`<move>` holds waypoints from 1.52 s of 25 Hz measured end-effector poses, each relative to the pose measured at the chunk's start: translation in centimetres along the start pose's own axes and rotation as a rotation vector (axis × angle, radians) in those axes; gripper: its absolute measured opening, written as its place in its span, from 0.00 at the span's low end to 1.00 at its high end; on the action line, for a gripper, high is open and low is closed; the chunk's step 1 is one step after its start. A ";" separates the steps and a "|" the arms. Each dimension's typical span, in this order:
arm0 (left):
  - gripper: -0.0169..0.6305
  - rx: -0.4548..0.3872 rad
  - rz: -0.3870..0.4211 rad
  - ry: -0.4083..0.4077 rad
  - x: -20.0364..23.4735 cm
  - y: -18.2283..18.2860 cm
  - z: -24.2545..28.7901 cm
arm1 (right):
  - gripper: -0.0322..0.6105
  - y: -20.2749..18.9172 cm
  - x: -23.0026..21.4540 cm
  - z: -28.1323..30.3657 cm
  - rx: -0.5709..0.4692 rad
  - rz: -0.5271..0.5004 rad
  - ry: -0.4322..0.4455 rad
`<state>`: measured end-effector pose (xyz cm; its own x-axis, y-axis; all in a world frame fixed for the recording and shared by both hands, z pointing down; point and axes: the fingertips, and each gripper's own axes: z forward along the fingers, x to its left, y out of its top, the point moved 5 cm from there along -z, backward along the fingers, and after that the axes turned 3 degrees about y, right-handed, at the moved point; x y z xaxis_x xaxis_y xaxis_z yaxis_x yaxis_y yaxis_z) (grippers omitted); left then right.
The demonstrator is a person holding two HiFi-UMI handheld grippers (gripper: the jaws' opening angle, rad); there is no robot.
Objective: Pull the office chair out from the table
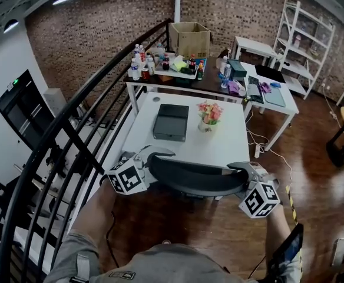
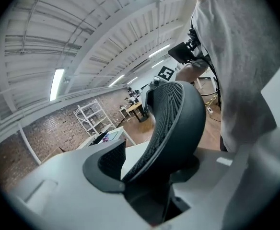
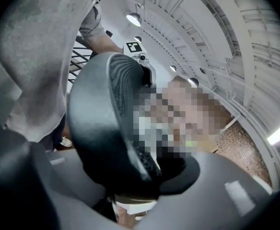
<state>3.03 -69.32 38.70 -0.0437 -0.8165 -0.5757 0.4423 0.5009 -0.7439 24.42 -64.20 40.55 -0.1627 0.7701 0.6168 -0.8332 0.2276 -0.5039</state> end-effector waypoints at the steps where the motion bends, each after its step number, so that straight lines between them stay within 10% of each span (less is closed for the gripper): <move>1: 0.30 0.002 0.013 0.007 -0.1 0.0 -0.1 | 0.34 0.0 0.1 0.0 0.002 -0.009 -0.005; 15: 0.25 -0.002 0.111 0.048 -2.2 0.3 -1.2 | 0.26 0.6 2.1 -0.7 0.035 -0.144 -0.052; 38: 0.25 -0.052 0.075 0.057 -8.3 3.9 -6.9 | 0.23 5.5 8.5 -4.1 -0.010 -0.094 -0.102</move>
<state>-1.07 -58.63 38.26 -0.0632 -0.7591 -0.6479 0.3991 0.5758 -0.7136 20.63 -53.96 40.57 -0.1373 0.6810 0.7193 -0.8422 0.3020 -0.4466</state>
